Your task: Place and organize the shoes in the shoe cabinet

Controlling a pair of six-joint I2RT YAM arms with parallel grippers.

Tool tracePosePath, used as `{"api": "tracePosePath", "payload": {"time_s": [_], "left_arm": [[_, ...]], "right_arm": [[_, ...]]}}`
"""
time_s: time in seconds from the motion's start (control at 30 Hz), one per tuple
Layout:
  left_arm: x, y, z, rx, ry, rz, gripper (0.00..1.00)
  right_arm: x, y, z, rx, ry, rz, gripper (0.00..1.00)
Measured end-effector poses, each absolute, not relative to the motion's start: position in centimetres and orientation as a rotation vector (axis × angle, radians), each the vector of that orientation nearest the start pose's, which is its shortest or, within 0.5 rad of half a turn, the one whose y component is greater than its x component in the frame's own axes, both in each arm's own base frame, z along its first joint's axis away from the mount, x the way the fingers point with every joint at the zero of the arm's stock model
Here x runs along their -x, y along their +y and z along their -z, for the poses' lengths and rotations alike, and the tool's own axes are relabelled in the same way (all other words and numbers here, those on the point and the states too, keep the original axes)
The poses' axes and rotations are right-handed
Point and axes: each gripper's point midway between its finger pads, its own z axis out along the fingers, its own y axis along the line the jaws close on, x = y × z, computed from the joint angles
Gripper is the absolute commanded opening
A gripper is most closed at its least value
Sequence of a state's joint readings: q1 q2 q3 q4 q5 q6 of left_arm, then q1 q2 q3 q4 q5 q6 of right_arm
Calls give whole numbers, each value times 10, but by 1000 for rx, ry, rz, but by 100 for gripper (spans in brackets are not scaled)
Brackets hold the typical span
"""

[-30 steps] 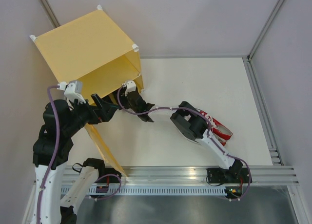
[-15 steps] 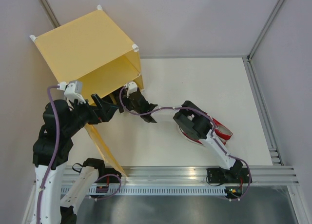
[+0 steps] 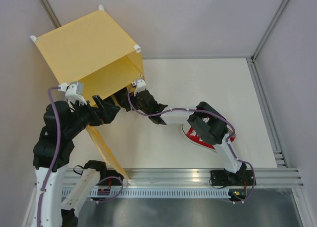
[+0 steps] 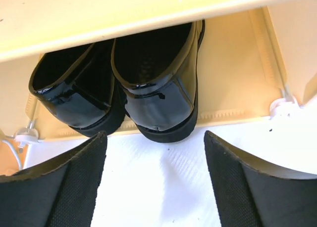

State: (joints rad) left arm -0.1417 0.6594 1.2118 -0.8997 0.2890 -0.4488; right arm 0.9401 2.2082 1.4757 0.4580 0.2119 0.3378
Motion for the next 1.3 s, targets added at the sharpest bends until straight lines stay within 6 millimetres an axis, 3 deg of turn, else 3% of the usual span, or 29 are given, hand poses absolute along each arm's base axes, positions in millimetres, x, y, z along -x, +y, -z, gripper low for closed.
{"api": "tracePosePath", "payload": {"time_s": [0.03,0.07,0.17,0.33,0.67,0.9,1.3], "left_arm": [[-187,-95,-339,102,1960,670,100],[-187,-95,-339,102,1960,670,100],[-187,-95,-339,102,1960,669,100],[-187,-95,-339,102,1961,669,100],[-187,-95,-339,103,1963,669,100],[-187,-95,-338,104,1967,669,100],[-187,-95,-338,105,1971,668,100]], "right_arm": [[-389,493,-100,407,1855,-694,71],[-388,492,-98,404,1864,-694,57],[-383,487,-84,393,1905,-695,41],[-375,482,-68,381,1958,-701,38],[-382,497,-63,366,1965,-733,19],[-384,502,-50,365,1998,-734,17],[-396,509,-51,344,2007,-763,16]]}}
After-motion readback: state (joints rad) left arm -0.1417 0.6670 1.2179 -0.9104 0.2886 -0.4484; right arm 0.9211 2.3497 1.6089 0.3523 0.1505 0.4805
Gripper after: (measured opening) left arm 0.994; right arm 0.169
